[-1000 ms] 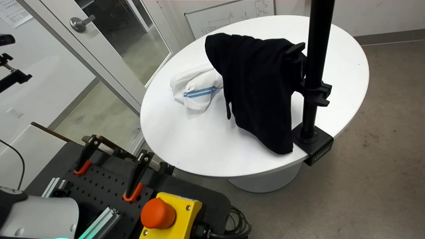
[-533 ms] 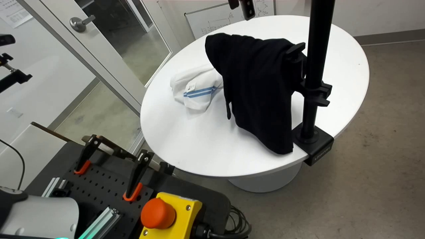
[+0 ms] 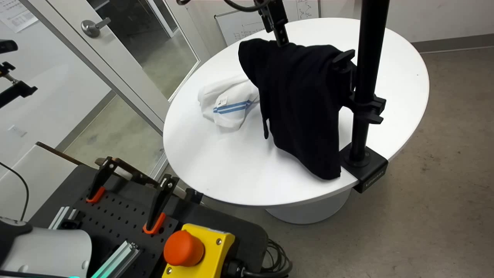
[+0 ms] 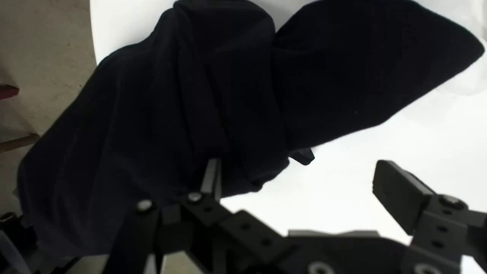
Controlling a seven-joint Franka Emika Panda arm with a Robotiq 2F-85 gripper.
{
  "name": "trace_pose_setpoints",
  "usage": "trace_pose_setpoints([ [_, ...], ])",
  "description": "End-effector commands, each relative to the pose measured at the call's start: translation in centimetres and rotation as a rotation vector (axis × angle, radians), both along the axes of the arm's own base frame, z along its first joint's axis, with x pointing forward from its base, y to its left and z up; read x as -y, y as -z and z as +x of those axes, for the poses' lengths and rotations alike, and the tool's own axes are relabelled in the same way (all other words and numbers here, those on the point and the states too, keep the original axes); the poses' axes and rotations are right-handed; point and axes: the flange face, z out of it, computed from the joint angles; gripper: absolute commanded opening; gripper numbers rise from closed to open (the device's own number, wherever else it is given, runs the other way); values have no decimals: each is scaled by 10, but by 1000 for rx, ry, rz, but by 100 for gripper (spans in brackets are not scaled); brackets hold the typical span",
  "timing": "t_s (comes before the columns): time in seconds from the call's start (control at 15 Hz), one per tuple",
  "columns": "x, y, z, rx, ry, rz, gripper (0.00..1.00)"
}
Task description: Put the black towel and put it on top of the white towel
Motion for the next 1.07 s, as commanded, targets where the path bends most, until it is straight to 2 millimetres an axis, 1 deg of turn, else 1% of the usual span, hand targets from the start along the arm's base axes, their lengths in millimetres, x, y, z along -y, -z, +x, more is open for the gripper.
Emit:
trace_pose_setpoints([
  [0.0,-4,4,5,7,9,-12,74],
  [0.27,-2,2,5,9,11,-12,42],
  [0.6,0,2,4,1,13,-13,6],
  [0.67,0,2,3,-3,13,-11,13],
  [0.73,0,1,2,-4,10,-11,0],
  [0.87,1,2,2,-10,13,-9,2],
  [0.93,1,2,2,-11,12,-9,0],
  [1.0,1,2,2,-11,12,-9,1],
])
